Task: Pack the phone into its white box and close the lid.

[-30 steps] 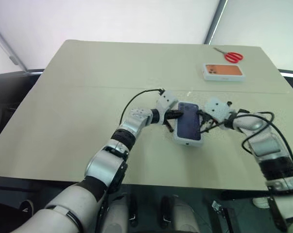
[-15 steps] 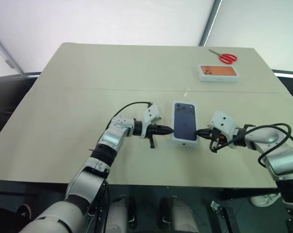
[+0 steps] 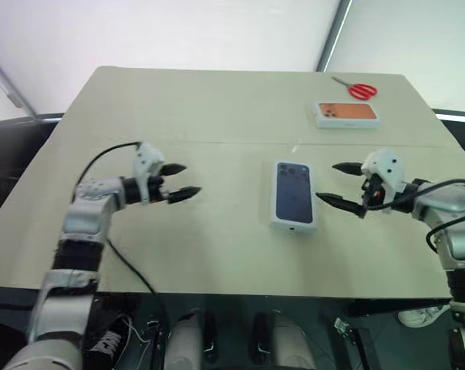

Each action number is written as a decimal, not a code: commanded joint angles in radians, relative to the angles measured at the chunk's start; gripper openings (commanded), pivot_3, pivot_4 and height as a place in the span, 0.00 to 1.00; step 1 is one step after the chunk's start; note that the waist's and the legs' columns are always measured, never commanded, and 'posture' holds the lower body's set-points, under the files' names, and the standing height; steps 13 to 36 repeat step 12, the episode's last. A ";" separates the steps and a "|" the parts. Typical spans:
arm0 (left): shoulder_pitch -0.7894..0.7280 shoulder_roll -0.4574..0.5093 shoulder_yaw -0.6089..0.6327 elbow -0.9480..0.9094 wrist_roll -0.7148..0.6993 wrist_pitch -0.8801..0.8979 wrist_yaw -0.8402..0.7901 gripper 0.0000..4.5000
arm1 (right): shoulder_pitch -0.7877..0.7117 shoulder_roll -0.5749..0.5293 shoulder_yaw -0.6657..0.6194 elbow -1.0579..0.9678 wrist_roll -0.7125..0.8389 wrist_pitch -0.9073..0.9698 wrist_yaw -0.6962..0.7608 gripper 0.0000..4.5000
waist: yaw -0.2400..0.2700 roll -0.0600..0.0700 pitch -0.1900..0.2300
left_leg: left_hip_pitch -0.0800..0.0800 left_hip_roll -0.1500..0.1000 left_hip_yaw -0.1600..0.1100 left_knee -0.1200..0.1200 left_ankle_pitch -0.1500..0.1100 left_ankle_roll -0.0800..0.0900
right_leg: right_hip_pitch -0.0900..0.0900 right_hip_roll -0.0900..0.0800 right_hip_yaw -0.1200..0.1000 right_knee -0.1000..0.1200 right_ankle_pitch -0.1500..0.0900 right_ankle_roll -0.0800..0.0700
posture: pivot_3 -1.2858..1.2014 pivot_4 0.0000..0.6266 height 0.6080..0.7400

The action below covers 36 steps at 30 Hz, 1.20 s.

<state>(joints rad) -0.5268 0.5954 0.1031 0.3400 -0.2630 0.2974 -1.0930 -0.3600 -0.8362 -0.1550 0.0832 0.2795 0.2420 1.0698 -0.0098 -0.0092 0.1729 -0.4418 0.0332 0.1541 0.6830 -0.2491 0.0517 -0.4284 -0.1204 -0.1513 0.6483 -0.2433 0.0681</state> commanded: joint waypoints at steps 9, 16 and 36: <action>0.163 0.093 0.186 -0.255 -0.191 0.166 0.064 0.98 | 0.002 -0.045 -0.029 0.006 0.089 0.017 0.119 0.98 | -0.003 0.000 0.000 | 0.000 0.000 -0.001 0.000 0.000 0.000 | 0.000 -0.002 0.000 0.000 0.000 0.000 | 0.52 0.24 0.98; 0.219 0.128 0.207 -0.303 -0.217 0.184 0.055 0.98 | 0.013 -0.065 -0.042 0.025 0.115 0.056 0.154 0.98 | -0.003 0.002 0.001 | 0.000 0.000 0.000 -0.001 0.000 0.000 | 0.000 -0.002 0.000 0.000 0.000 0.000 | 0.52 0.24 0.98; 0.219 0.128 0.207 -0.303 -0.217 0.184 0.055 0.98 | 0.013 -0.065 -0.042 0.025 0.115 0.056 0.154 0.98 | -0.003 0.002 0.001 | 0.000 0.000 0.000 -0.001 0.000 0.000 | 0.000 -0.002 0.000 0.000 0.000 0.000 | 0.52 0.24 0.98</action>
